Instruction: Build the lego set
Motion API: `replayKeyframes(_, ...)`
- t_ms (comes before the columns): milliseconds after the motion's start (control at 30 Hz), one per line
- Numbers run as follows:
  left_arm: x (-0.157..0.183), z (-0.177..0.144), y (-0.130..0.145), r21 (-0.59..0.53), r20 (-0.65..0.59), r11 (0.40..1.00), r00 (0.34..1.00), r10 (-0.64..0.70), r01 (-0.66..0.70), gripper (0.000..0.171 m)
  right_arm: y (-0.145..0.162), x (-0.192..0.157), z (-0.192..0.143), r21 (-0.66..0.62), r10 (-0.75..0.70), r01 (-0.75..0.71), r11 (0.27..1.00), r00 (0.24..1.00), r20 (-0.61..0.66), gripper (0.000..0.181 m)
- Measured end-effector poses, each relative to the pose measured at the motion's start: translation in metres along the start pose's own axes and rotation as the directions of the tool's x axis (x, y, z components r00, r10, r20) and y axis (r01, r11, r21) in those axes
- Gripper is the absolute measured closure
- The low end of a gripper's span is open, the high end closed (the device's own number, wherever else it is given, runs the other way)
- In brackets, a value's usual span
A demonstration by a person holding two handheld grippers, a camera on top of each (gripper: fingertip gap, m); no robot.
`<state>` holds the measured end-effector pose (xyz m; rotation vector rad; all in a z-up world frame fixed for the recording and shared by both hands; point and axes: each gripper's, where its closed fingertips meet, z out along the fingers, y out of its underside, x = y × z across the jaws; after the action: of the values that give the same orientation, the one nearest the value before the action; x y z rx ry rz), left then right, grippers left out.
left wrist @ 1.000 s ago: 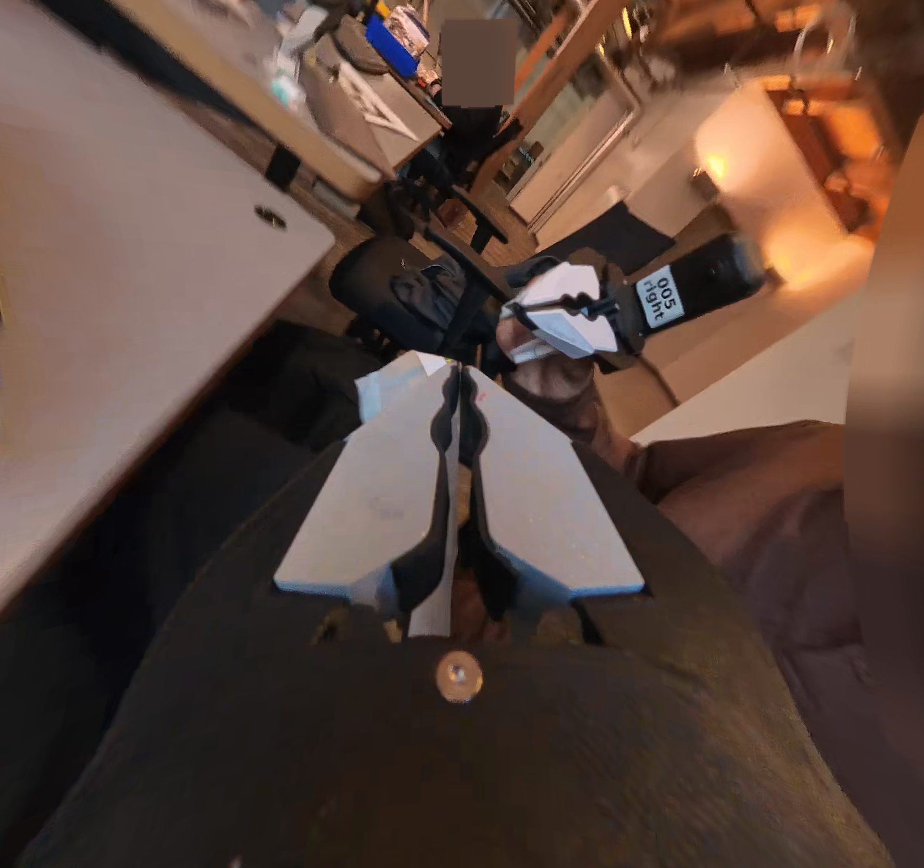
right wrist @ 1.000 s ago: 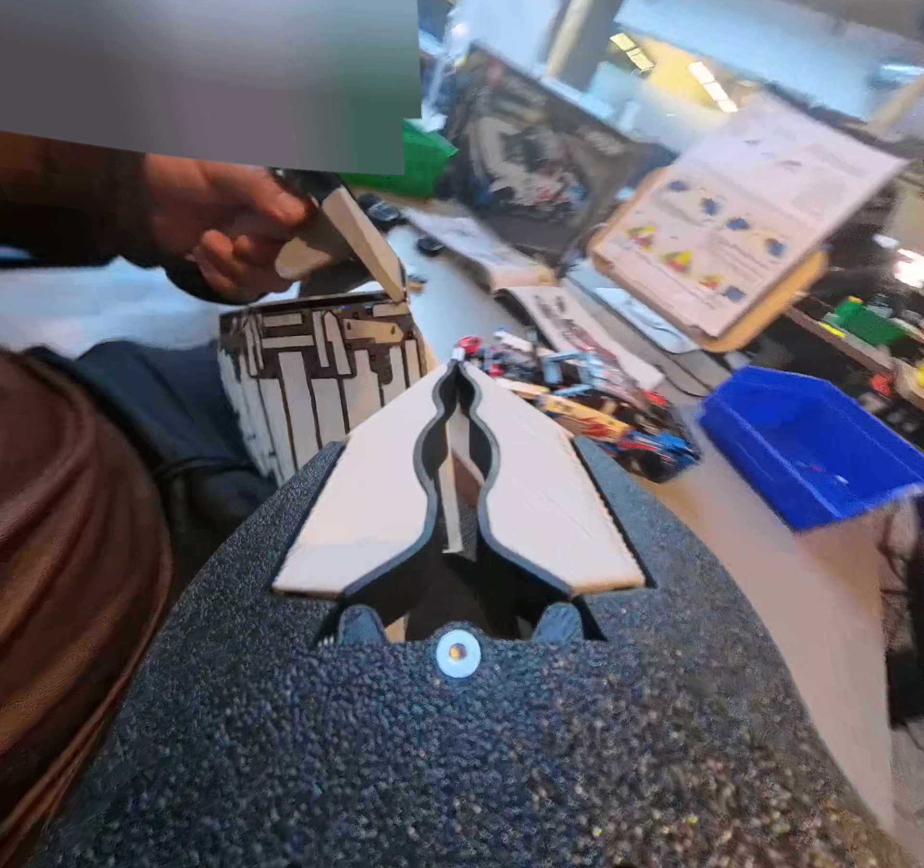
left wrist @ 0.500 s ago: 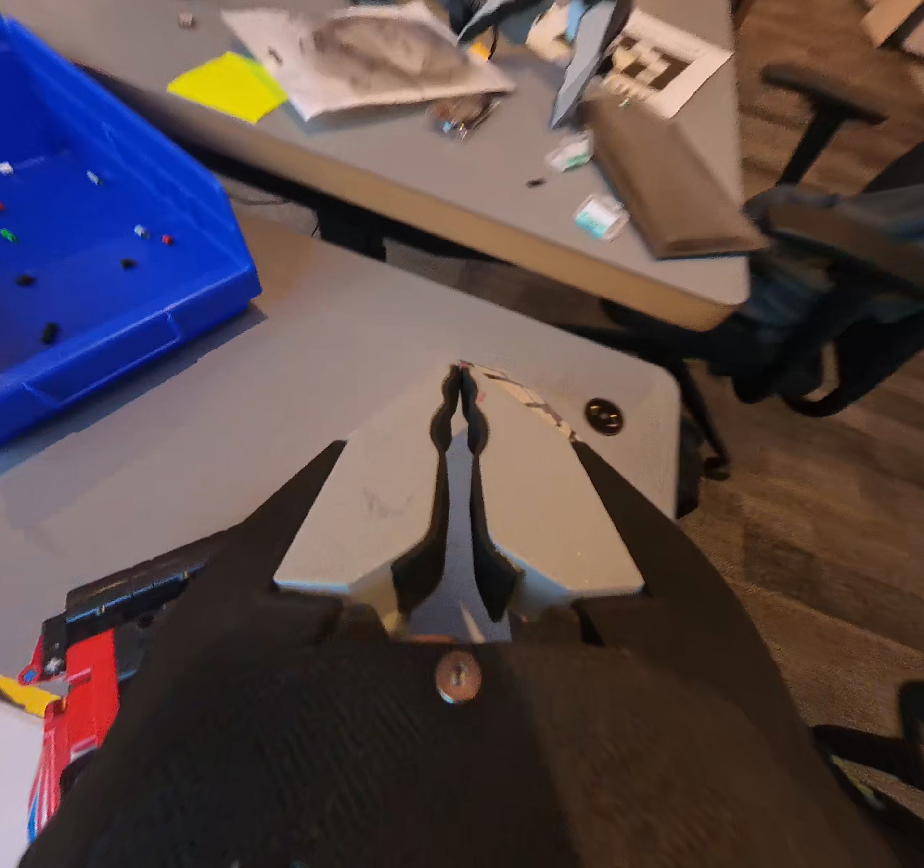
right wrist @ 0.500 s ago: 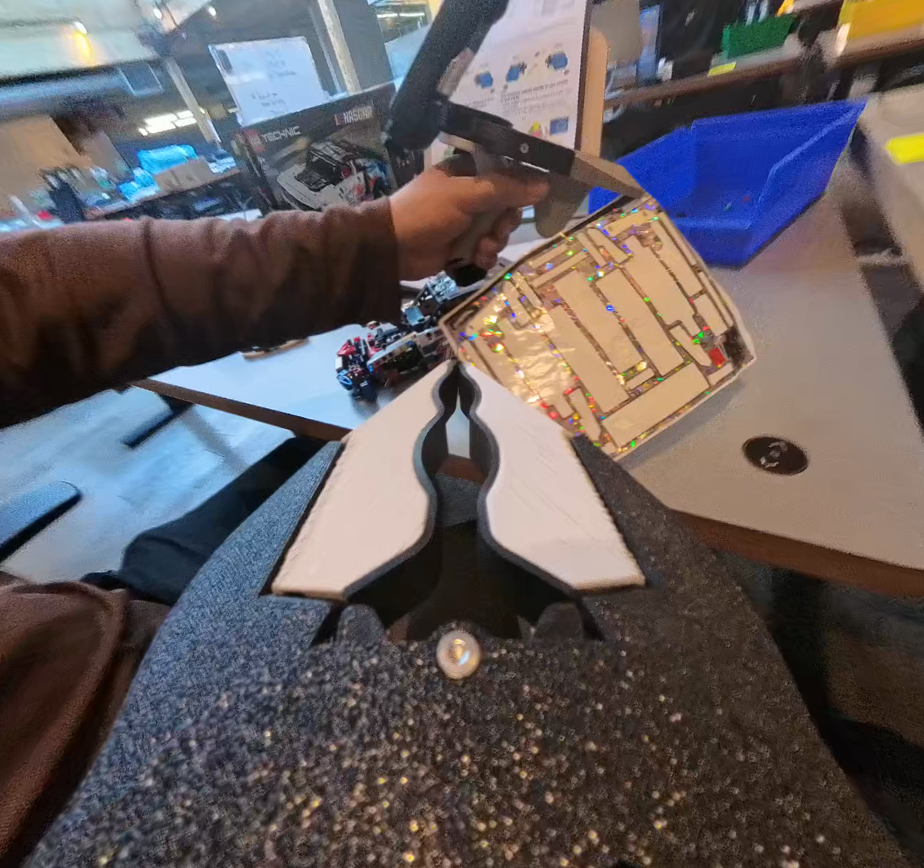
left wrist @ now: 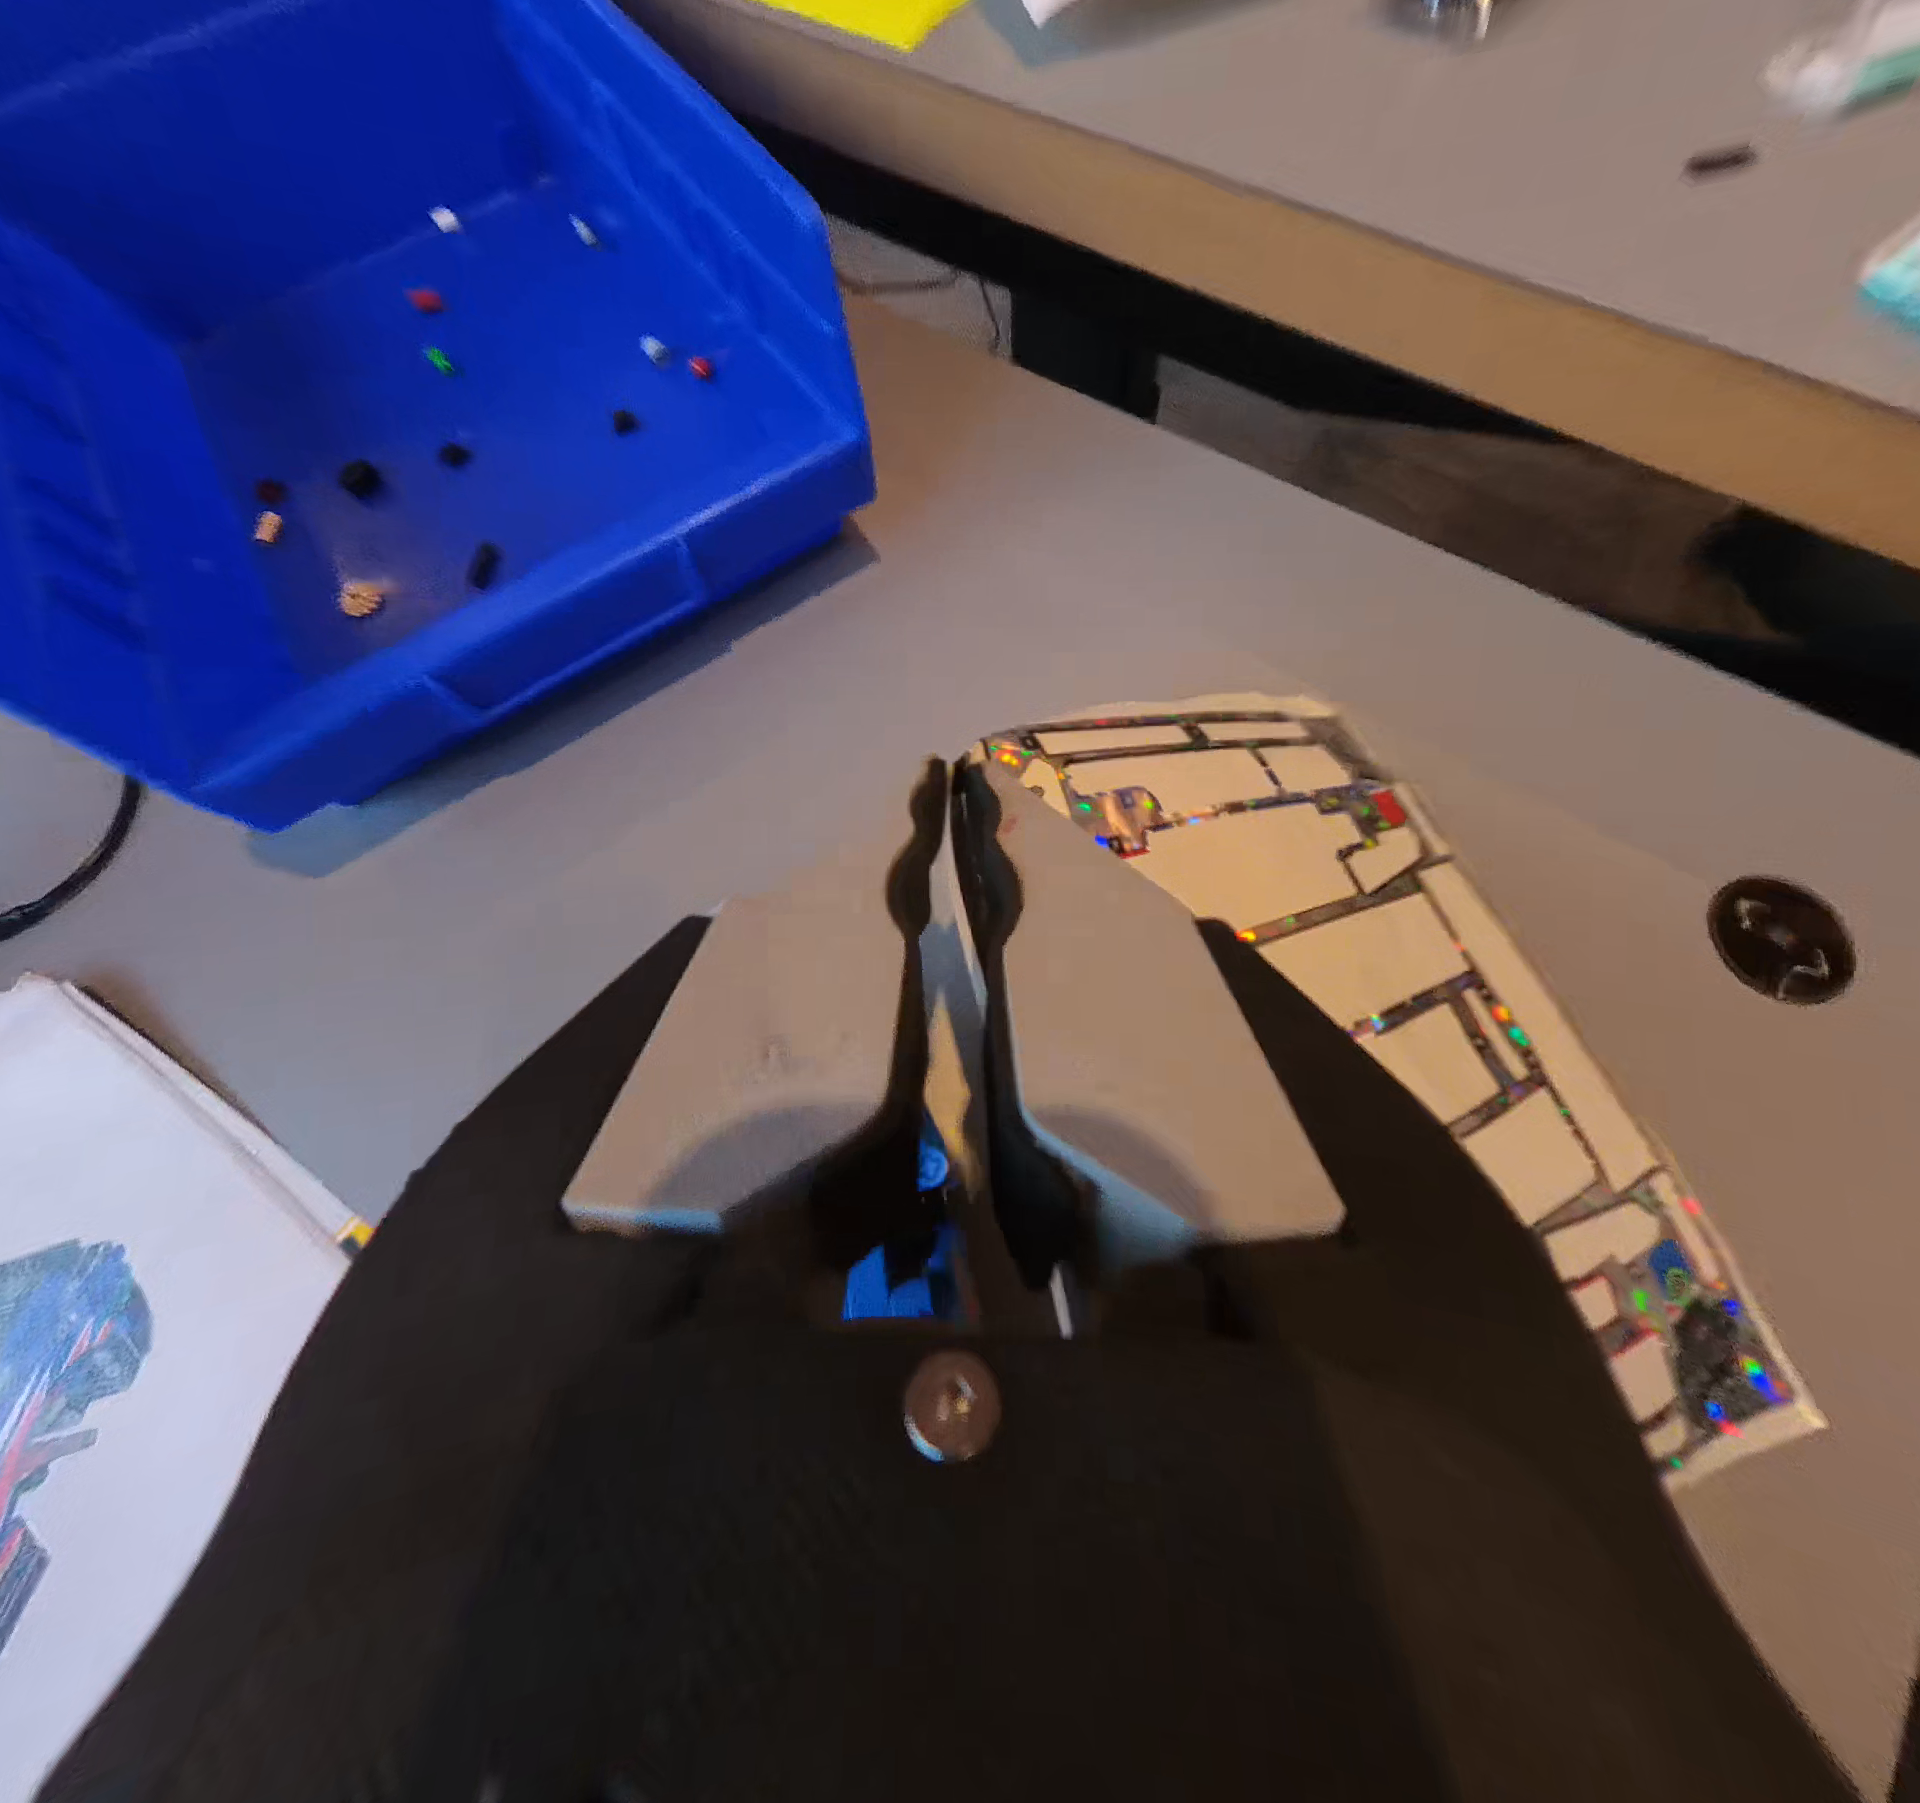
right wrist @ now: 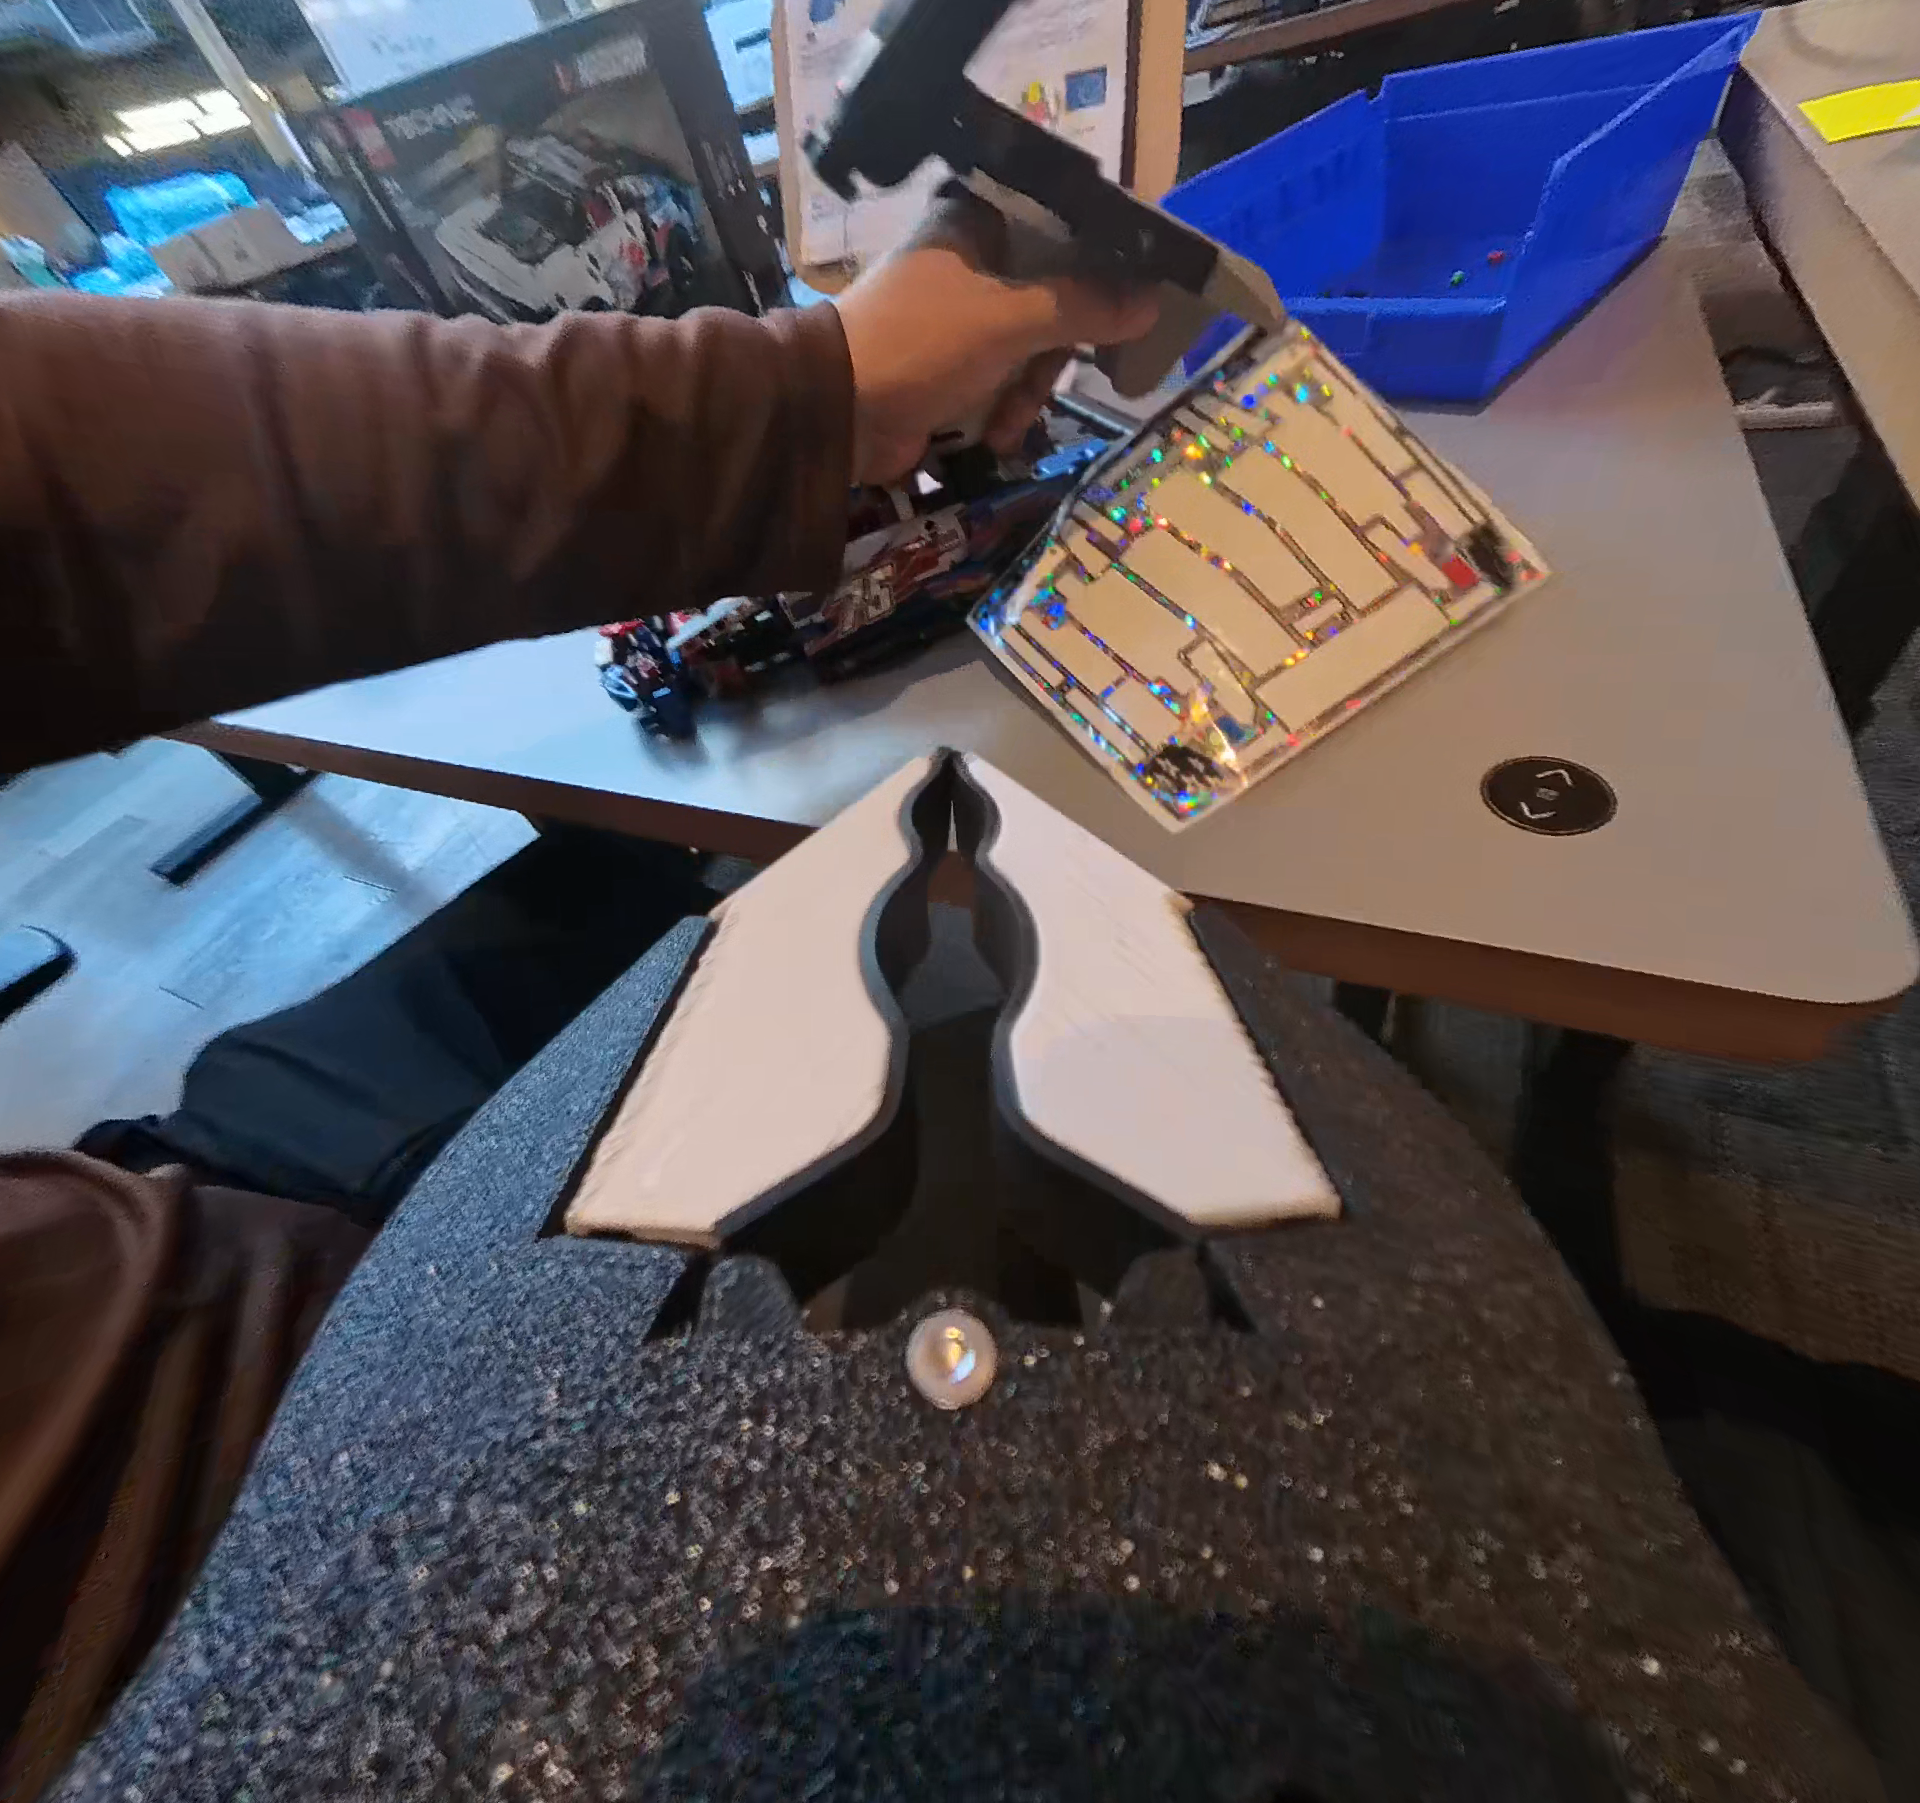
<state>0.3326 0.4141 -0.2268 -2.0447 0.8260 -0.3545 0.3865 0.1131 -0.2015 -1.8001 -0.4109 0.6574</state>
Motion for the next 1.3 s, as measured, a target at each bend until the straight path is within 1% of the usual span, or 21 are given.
replayKeyframes(33, -0.001, -0.007, -0.004, 0.035, -0.012, 0.999, 1.0, -0.022, 0.022, 0.164, 0.003, 0.0, 0.001, -0.013, -0.01, 0.01, 1.0, 1.0, -0.009, 0.181)
replayKeyframes(67, -0.001, -0.014, -0.006, 0.057, -0.035, 0.998, 0.999, -0.036, 0.038, 0.151, 0.005, 0.0, 0.003, -0.019, -0.012, 0.012, 1.0, 1.0, -0.01, 0.181)
replayKeyframes(200, 0.018, -0.039, -0.01, 0.104, -0.127, 0.994, 0.992, 0.003, 0.01, 0.11, 0.01, 0.003, 0.01, -0.034, -0.03, 0.03, 0.999, 0.999, -0.018, 0.181)
replayKeyframes(233, 0.02, -0.047, -0.014, 0.119, -0.126, 0.993, 0.992, 0.006, 0.009, 0.107, 0.011, 0.004, 0.013, -0.038, -0.039, 0.039, 0.999, 0.999, -0.023, 0.181)
replayKeyframes(300, 0.02, -0.071, -0.027, 0.175, -0.127, 0.984, 0.992, -0.005, 0.027, 0.106, 0.011, 0.004, 0.017, -0.043, -0.059, 0.058, 0.997, 0.998, -0.025, 0.181)
replayKeyframes(367, 0.019, -0.108, -0.039, 0.258, -0.154, 0.965, 0.988, -0.008, 0.048, 0.108, 0.013, 0.003, 0.022, -0.054, -0.073, 0.072, 0.996, 0.997, -0.013, 0.181)
replayKeyframes(433, 0.019, -0.154, -0.034, 0.31, -0.211, 0.948, 0.977, -0.011, 0.078, 0.109, 0.016, 0.001, 0.029, -0.062, -0.063, 0.064, 0.996, 0.998, 0.014, 0.181)
replayKeyframes(500, 0.019, -0.207, -0.013, 0.329, -0.307, 0.935, 0.951, -0.025, 0.13, 0.107, 0.016, -0.008, 0.035, -0.054, -0.058, 0.062, 0.997, 0.996, 0.075, 0.181)
replayKeyframes(533, 0.016, -0.236, 0.003, 0.343, -0.345, 0.928, 0.938, -0.023, 0.149, 0.107, 0.014, -0.014, 0.038, -0.045, -0.06, 0.066, 0.997, 0.992, 0.112, 0.181)
replayKeyframes(567, 0.007, -0.264, 0.023, 0.357, -0.347, 0.921, 0.937, -0.025, 0.157, 0.107, 0.011, -0.023, 0.042, -0.033, -0.069, 0.075, 0.997, 0.986, 0.154, 0.181)
replayKeyframes(667, -0.046, -0.334, 0.095, 0.397, -0.239, 0.907, 0.97, -0.043, 0.138, 0.108, 0.001, -0.057, 0.059, 0.0, -0.105, 0.11, 0.994, 0.954, 0.28, 0.181)
replayKeyframes(733, -0.096, -0.371, 0.15, 0.388, -0.111, 0.916, 0.991, -0.068, 0.106, 0.11, -0.004, -0.087, 0.08, 0.005, -0.141, 0.15, 0.989, 0.916, 0.374, 0.181)
replayKeyframes(800, -0.145, -0.401, 0.201, 0.357, 0.02, 0.933, 0.998, -0.06, 0.049, 0.117, -0.01, -0.118, 0.11, -0.001, -0.177, 0.199, 0.98, 0.876, 0.449, 0.181)
replayKeyframes(833, -0.168, -0.41, 0.224, 0.334, 0.071, 0.942, 0.996, -0.058, 0.031, 0.118, -0.014, -0.137, 0.128, -0.001, -0.189, 0.218, 0.976, 0.848, 0.496, 0.181)
replayKeyframes(867, -0.185, -0.415, 0.245, 0.305, 0.089, 0.952, 0.995, -0.054, 0.025, 0.118, -0.019, -0.159, 0.146, 0.005, -0.202, 0.238, 0.971, 0.813, 0.546, 0.181)
replayKeyframes(933, -0.211, -0.414, 0.281, 0.234, 0.076, 0.971, 0.995, -0.069, 0.049, 0.114, -0.026, -0.206, 0.183, 0.034, -0.254, 0.301, 0.953, 0.732, 0.632, 0.181)
replayKeyframes(1000, -0.226, -0.41, 0.305, 0.204, 0.053, 0.977, 0.996, -0.07, 0.058, 0.112, -0.027, -0.249, 0.214, 0.073, -0.309, 0.362, 0.929, 0.652, 0.692, 0.181)
replayKeyframes(1067, -0.23, -0.41, 0.314, 0.227, -0.004, 0.972, 0.998, -0.06, 0.06, 0.114, -0.021, -0.28, 0.242, 0.099, -0.353, 0.417, 0.904, 0.593, 0.724, 0.181)
replayKeyframes(1133, -0.233, -0.41, 0.323, 0.226, -0.044, 0.973, 0.998, -0.036, 0.045, 0.114, -0.011, -0.299, 0.266, 0.093, -0.363, 0.451, 0.888, 0.562, 0.743, 0.181)
replayKeyframes(1233, -0.238, -0.412, 0.336, 0.213, -0.048, 0.977, 0.999, 0.01, 0.0, 0.113, 0.004, -0.313, 0.298, 0.032, -0.315, 0.449, 0.893, 0.573, 0.756, 0.181)
replayKeyframes(1300, -0.232, -0.421, 0.333, 0.265, -0.099, 0.964, 0.995, 0.029, -0.001, 0.115, 0.012, -0.317, 0.314, -0.025, -0.274, 0.442, 0.897, 0.598, 0.753, 0.181)
